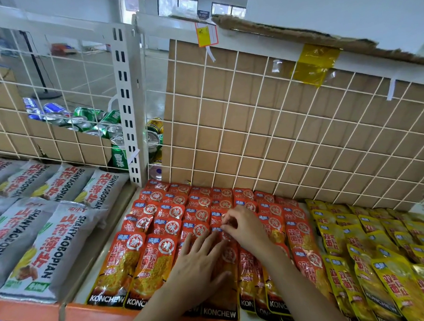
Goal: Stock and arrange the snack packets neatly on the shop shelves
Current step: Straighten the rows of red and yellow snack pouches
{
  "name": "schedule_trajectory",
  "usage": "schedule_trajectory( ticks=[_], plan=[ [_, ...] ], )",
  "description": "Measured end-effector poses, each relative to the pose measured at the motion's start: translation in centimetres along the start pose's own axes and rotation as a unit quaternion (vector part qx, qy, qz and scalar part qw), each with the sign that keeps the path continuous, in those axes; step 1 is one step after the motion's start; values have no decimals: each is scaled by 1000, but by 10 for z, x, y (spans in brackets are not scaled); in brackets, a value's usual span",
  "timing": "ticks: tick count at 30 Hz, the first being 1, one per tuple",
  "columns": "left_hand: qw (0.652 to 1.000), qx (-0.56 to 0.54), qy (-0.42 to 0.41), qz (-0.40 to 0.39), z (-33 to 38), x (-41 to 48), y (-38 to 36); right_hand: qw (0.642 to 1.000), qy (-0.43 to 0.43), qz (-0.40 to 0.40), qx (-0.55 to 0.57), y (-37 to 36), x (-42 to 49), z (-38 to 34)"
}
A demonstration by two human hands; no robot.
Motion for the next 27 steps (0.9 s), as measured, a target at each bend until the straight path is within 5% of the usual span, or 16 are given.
schedule_trajectory(
  ticks=[6, 27],
  plan=[
    [1000, -12, -9, -10, 1, 1, 5, 999, -4, 52, 12, 8, 11, 4],
    [998, -24, -38, -45, 3, 31, 13, 996, -9, -51, -68, -1, 40, 27]
  ],
)
Point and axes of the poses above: each hand's wrist, its own x-axis towards the middle knuckle, its own y-axis out of the back of the hand, z = x × y, the point moved 2 cm from there along x, towards the middle knuckle, and after that the axes turned 2 degrees about -z, right-handed, at the moved point
